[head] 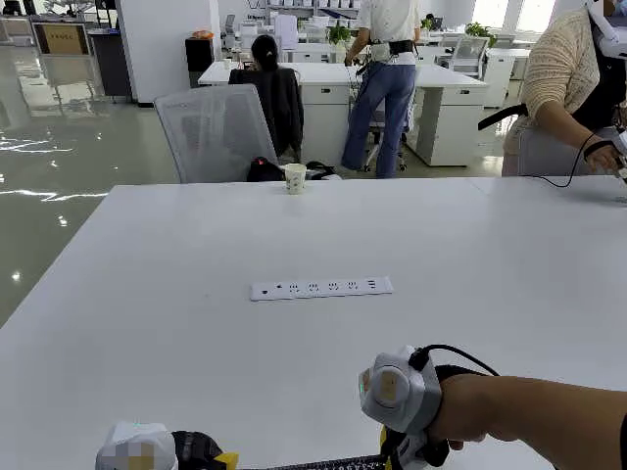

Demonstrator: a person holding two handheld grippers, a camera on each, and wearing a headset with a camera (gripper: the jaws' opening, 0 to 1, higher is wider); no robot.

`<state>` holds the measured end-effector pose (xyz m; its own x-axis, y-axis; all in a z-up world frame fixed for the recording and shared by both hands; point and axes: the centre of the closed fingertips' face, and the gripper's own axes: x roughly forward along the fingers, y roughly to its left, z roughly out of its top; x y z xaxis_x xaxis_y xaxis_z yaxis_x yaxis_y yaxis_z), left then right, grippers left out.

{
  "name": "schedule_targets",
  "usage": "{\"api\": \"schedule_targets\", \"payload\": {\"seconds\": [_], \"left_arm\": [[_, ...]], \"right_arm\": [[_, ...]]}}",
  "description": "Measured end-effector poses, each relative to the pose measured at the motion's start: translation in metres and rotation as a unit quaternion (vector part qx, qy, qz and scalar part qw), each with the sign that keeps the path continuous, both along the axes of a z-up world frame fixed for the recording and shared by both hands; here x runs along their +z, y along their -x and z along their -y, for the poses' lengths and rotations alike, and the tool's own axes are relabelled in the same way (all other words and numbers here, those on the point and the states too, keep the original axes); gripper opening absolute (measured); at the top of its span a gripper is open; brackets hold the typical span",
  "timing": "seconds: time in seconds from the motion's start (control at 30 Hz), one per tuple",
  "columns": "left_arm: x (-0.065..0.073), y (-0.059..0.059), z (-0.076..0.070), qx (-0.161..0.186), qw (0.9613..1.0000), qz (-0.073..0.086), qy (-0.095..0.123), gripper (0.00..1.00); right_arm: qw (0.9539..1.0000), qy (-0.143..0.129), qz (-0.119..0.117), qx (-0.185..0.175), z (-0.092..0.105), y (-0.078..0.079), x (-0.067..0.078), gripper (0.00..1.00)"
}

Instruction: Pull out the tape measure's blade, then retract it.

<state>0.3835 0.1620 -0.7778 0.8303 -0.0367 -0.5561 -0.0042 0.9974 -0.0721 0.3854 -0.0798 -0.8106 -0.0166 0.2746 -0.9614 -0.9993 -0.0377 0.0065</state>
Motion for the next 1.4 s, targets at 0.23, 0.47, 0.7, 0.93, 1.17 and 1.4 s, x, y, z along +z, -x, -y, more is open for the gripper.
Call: {"api": "schedule_targets", "payload": {"seconds": [0.23, 0.47, 0.7, 0.93, 1.17, 1.4], "left_arm": [[0.000, 0.000, 0.000, 0.001, 1.0000, 0.000, 0.000, 0.63], [0.000, 0.001, 0.000, 0.001, 1.0000, -0.002, 0.000, 0.63], [-0.001, 0.000, 0.000, 0.001, 1.0000, -0.002, 0.000, 0.63], [0.000, 0.001, 0.000, 0.002, 1.0000, -0.002, 0.000, 0.63], [0.000, 0.000, 0.000, 0.002, 1.0000, -0.005, 0.001, 0.63], [0.000, 0.000, -0.001, 0.003, 1.0000, -0.005, 0.001, 0.63]], "right_arm": [[1.0000, -0.002, -0.001, 0.000, -0.005, 0.000, 0.000, 0.11], [1.0000, -0.002, -0.001, -0.002, -0.009, 0.000, -0.001, 0.11], [1.0000, 0.000, 0.000, -0.002, -0.014, 0.000, -0.001, 0.11], [1.0000, 0.000, -0.001, -0.001, -0.018, 0.000, -0.001, 0.11], [1.0000, 0.001, -0.002, 0.000, -0.024, 0.000, -0.001, 0.11], [1.0000, 0.000, -0.001, 0.000, -0.028, 0.000, 0.000, 0.11]]}}
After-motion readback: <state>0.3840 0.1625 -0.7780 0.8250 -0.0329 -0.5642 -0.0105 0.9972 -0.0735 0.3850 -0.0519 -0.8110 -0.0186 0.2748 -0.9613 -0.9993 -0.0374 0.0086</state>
